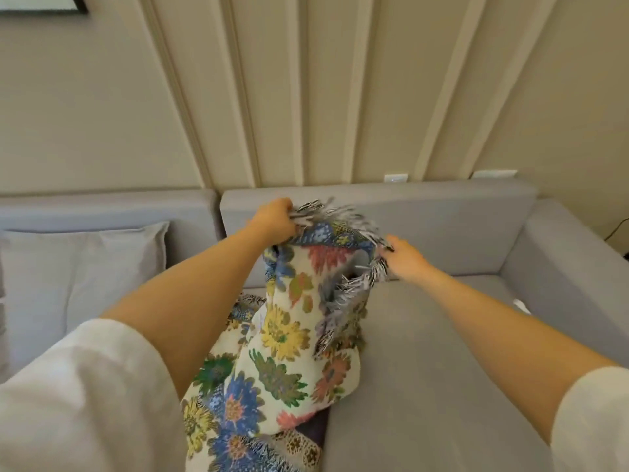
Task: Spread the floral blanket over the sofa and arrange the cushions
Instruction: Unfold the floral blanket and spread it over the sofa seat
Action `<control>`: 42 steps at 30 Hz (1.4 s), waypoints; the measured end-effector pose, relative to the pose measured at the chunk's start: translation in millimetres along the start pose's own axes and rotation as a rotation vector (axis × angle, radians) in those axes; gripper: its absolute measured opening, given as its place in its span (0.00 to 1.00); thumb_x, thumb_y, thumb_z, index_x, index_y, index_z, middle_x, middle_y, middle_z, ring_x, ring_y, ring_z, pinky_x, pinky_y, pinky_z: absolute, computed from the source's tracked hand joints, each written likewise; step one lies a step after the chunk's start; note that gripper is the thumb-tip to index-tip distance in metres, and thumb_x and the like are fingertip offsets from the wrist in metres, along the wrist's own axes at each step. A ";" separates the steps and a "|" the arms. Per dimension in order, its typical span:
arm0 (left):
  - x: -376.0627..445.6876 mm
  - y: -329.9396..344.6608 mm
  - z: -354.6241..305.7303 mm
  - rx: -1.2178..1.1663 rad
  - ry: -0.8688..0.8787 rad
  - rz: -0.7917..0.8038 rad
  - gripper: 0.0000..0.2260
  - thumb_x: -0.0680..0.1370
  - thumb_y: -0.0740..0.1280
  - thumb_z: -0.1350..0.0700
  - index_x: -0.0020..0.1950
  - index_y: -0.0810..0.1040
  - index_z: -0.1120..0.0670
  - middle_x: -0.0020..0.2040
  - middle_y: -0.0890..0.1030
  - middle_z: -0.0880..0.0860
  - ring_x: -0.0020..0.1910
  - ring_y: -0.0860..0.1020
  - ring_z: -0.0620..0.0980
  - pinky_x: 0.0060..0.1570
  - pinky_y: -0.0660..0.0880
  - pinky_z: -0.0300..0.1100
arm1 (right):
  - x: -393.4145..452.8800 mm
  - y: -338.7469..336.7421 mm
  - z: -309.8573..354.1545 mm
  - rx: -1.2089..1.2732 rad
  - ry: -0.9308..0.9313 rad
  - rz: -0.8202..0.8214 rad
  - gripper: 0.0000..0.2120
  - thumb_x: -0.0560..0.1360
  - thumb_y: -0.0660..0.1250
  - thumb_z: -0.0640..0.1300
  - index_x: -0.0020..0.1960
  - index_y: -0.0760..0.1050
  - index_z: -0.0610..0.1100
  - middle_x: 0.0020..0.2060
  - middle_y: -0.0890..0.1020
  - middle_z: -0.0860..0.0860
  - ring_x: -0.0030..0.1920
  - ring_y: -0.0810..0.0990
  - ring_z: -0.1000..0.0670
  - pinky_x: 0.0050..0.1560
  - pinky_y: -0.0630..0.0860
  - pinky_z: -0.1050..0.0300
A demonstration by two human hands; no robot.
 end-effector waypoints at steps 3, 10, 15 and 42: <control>-15.3 24.9 -26.2 0.289 0.140 0.169 0.45 0.69 0.75 0.51 0.77 0.50 0.49 0.76 0.61 0.56 0.75 0.60 0.60 0.71 0.50 0.68 | -3.1 -9.8 30.8 -0.004 -0.192 -0.034 0.17 0.82 0.53 0.40 0.68 0.68 0.38 0.67 0.73 0.43 0.67 0.71 0.44 0.57 0.67 0.58; -26.5 62.8 -78.9 -0.030 0.266 0.054 0.12 0.76 0.60 0.66 0.32 0.68 0.58 0.34 0.74 0.57 0.42 0.72 0.57 0.35 0.67 0.44 | -20.3 -13.0 34.5 0.205 -0.237 -0.060 0.09 0.81 0.57 0.46 0.56 0.68 0.41 0.47 0.75 0.50 0.49 0.74 0.53 0.50 0.68 0.58; -26.3 69.4 -91.9 -0.348 0.179 -0.002 0.10 0.75 0.59 0.70 0.49 0.79 0.64 0.43 0.79 0.64 0.43 0.75 0.54 0.44 0.74 0.49 | -51.7 2.4 1.9 0.495 -0.266 -0.136 0.35 0.75 0.67 0.49 0.75 0.50 0.47 0.74 0.60 0.49 0.75 0.58 0.51 0.71 0.59 0.55; -20.1 245.7 -289.3 -0.575 0.072 0.112 0.08 0.79 0.59 0.64 0.46 0.78 0.60 0.42 0.80 0.59 0.47 0.79 0.58 0.50 0.77 0.53 | -24.3 -177.1 -225.1 0.790 0.014 0.075 0.25 0.78 0.61 0.50 0.73 0.60 0.48 0.64 0.71 0.49 0.65 0.70 0.49 0.65 0.69 0.53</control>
Point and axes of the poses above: each hand's wrist, its own x-axis towards the middle knuckle, its own y-axis out of the palm, z = x × y, the point moved 3 cm from there along x, towards the middle knuckle
